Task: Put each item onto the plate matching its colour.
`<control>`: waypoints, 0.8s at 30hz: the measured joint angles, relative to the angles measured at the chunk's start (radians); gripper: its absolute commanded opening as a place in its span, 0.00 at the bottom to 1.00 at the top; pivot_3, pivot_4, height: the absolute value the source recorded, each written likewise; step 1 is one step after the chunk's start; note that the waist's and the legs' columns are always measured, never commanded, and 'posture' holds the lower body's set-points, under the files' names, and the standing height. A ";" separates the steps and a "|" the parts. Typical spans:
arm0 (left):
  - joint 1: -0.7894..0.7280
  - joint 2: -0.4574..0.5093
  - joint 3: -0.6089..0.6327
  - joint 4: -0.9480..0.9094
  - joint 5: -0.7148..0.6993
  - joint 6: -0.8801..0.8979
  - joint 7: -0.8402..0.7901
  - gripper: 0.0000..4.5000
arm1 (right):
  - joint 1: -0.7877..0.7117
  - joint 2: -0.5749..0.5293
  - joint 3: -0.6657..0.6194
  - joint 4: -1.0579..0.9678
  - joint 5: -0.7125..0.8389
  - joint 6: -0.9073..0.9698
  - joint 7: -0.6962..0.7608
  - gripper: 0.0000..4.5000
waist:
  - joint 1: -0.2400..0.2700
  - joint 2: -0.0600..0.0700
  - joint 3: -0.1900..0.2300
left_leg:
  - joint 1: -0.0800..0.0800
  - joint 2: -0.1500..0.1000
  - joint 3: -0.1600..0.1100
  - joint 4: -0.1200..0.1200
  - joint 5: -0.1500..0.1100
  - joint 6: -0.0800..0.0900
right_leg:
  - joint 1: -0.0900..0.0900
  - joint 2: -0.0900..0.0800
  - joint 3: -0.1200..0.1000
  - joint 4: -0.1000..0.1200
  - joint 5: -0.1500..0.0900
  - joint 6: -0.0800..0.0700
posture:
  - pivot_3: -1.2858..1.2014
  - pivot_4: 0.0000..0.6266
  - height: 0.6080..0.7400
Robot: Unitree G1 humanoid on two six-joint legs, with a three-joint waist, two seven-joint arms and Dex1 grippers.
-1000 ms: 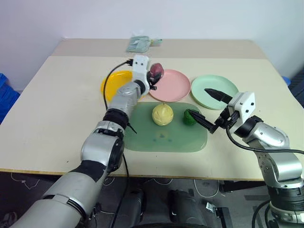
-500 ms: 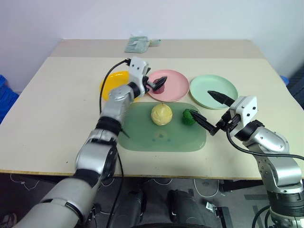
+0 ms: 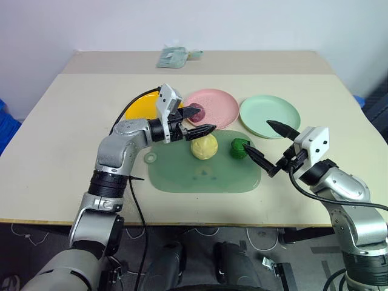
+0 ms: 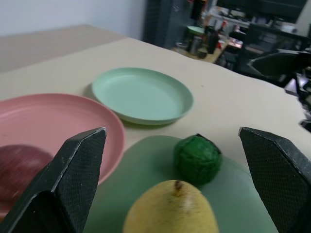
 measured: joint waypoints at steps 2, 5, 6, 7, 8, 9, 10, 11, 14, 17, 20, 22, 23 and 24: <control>0.000 0.013 -0.030 -0.011 0.005 0.000 -0.015 0.99 | 0.000 0.000 0.000 -0.010 0.000 0.002 -0.007 1.00 | 0.000 0.000 0.000 | 0.000 0.000 0.000 0.000 0.000 0.000 | 0.000 0.000 0.000 0.000 0.000 0.000 | 0.52 0.24 1.00; 0.003 0.020 -0.083 -0.001 0.044 -0.026 -0.022 0.99 | 0.001 0.001 0.000 -0.026 0.000 0.010 -0.018 1.00 | 0.001 0.000 0.000 | 0.000 0.000 0.000 0.000 0.000 0.000 | 0.000 0.000 0.000 0.000 0.000 0.000 | 0.52 0.24 1.00; 0.003 0.020 -0.099 0.009 0.063 -0.038 -0.020 0.99 | 0.003 0.002 0.000 -0.030 0.000 0.013 -0.021 1.00 | 0.002 0.000 0.000 | 0.000 0.000 0.000 0.000 0.000 0.000 | 0.000 0.000 0.000 0.000 0.000 0.000 | 0.52 0.24 1.00; 0.003 0.020 -0.113 0.022 0.082 -0.051 -0.018 0.99 | 0.007 0.002 0.000 -0.035 0.000 0.014 -0.024 1.00 | 0.002 0.000 0.000 | 0.000 0.000 0.000 0.000 0.000 0.000 | 0.000 0.000 0.000 0.000 0.000 0.000 | 0.52 0.24 1.00; 0.003 0.021 -0.125 0.033 0.098 -0.061 -0.016 0.99 | 0.011 0.002 -0.001 -0.040 0.000 0.017 -0.025 1.00 | 0.002 0.000 0.000 | 0.000 0.000 0.000 0.000 0.000 0.000 | 0.000 0.000 0.000 0.000 0.000 0.000 | 0.52 0.24 1.00; 0.003 0.024 -0.142 0.044 0.119 -0.074 -0.012 0.99 | 0.018 0.002 -0.001 -0.046 0.000 0.019 -0.027 1.00 | 0.002 0.000 0.000 | 0.000 0.000 0.000 0.000 0.000 0.000 | 0.000 0.000 0.000 0.000 0.000 0.000 | 0.52 0.24 1.00; 0.003 0.026 -0.153 0.052 0.137 -0.084 -0.008 0.99 | 0.021 0.003 -0.001 -0.049 0.000 0.021 -0.030 1.00 | 0.001 0.000 0.000 | 0.000 0.000 0.000 0.000 0.000 0.000 | 0.000 0.000 0.000 0.000 0.000 0.000 | 0.52 0.24 1.00; 0.003 0.027 -0.160 0.061 0.153 -0.093 -0.004 0.99 | 0.022 0.003 -0.001 -0.051 0.000 0.021 -0.033 1.00 | 0.001 0.000 0.000 | 0.000 0.000 0.000 0.000 0.000 0.000 | 0.000 0.000 0.000 0.000 0.000 0.000 | 0.52 0.24 1.00; 0.003 0.028 -0.185 0.095 0.199 -0.117 0.018 0.88 | 0.024 0.003 -0.002 -0.053 0.001 0.024 -0.043 1.00 | 0.001 0.000 0.000 | 0.000 0.000 0.000 0.000 0.000 0.000 | 0.000 0.000 0.000 0.000 0.000 0.000 | 0.52 0.24 1.00; 0.003 0.022 -0.183 0.118 0.215 -0.136 0.036 0.61 | 0.026 0.004 -0.002 -0.056 0.001 0.031 -0.047 1.00 | 0.001 0.000 0.000 | 0.000 0.000 0.000 0.000 0.000 0.000 | 0.000 0.000 0.000 0.000 0.000 0.000 | 0.52 0.24 1.00; 0.003 0.009 -0.174 0.118 0.213 -0.136 0.060 0.56 | 0.029 0.004 -0.003 -0.061 0.001 0.037 -0.052 1.00 | 0.001 0.000 0.000 | 0.000 0.000 0.000 0.000 0.000 0.000 | 0.000 0.000 0.000 0.000 0.000 0.000 | 0.52 0.24 1.00; 0.005 -0.006 -0.137 0.116 0.190 -0.121 0.083 0.56 | 0.029 0.005 -0.003 -0.061 0.001 0.038 -0.052 1.00 | 0.001 0.000 0.000 | 0.000 0.000 0.000 0.000 0.000 0.000 | 0.000 0.000 0.000 0.000 0.000 0.000 | 0.52 0.24 1.00; 0.006 -0.009 -0.109 0.108 0.172 -0.103 0.097 0.56 | 0.029 0.005 -0.003 -0.061 0.001 0.037 -0.051 1.00 | 0.001 0.000 0.000 | 0.000 0.000 0.000 0.000 0.000 0.000 | 0.000 0.000 0.000 0.000 0.000 0.000 | 0.52 0.24 1.00; 0.008 -0.009 -0.080 0.098 0.155 -0.083 0.111 0.56 | 0.030 0.005 -0.003 -0.061 0.001 0.037 -0.050 1.00 | 0.000 0.000 0.000 | 0.000 0.000 0.000 0.000 0.000 0.000 | 0.000 0.000 0.000 0.000 0.000 0.000 | 0.52 0.24 1.00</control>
